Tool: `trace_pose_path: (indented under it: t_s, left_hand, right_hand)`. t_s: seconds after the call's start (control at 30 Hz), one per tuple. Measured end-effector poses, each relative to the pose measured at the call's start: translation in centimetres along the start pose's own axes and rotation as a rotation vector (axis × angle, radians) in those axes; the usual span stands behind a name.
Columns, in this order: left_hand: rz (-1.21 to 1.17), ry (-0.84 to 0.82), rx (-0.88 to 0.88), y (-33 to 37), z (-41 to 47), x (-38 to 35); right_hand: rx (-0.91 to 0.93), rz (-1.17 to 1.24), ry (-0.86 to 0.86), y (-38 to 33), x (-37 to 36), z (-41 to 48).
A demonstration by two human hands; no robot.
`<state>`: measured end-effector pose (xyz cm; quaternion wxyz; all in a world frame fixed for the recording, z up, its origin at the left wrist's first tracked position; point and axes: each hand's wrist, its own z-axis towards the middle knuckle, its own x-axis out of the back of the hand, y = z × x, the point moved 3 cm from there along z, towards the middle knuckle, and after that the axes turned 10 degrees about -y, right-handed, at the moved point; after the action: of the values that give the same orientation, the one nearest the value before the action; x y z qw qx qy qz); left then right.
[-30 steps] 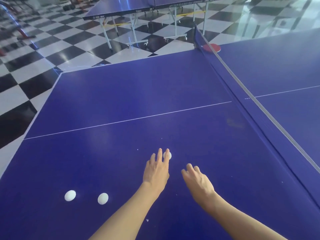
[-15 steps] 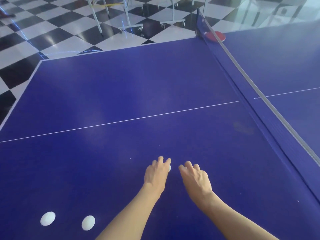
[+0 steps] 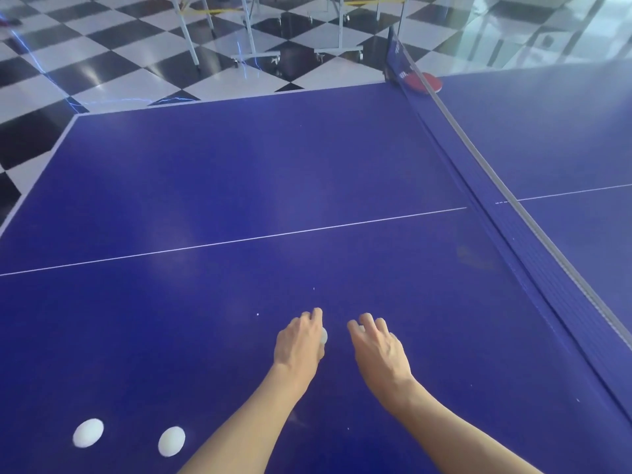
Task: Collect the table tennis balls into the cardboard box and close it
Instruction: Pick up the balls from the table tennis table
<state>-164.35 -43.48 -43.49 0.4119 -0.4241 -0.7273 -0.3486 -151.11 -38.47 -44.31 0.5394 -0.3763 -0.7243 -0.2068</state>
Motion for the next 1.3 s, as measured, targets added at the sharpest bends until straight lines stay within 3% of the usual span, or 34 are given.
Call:
trace_pose_path:
  t_s: [0.4,0.63,1.0,1.3]
  left_hand:
    - [0.117,0.154,0.048,1.0,-9.5,4.4]
    - [0.219,0.225,0.253,2.9,-17.9,3.4]
    - [0.11,0.306,0.535,11.1,-36.1,-3.3]
    - [0.125,0.292,0.738,16.5,-48.6,-8.6]
  right_hand:
    - [0.057,-0.11,0.248,-1.5,4.7,-6.9]
    - [0.206,-0.151,0.302,-0.8,5.9,-12.2]
    - [0.652,-0.24,0.106,-0.4,3.1,-25.9]
    - [0.832,-0.259,0.171,-1.6,0.2,-37.1]
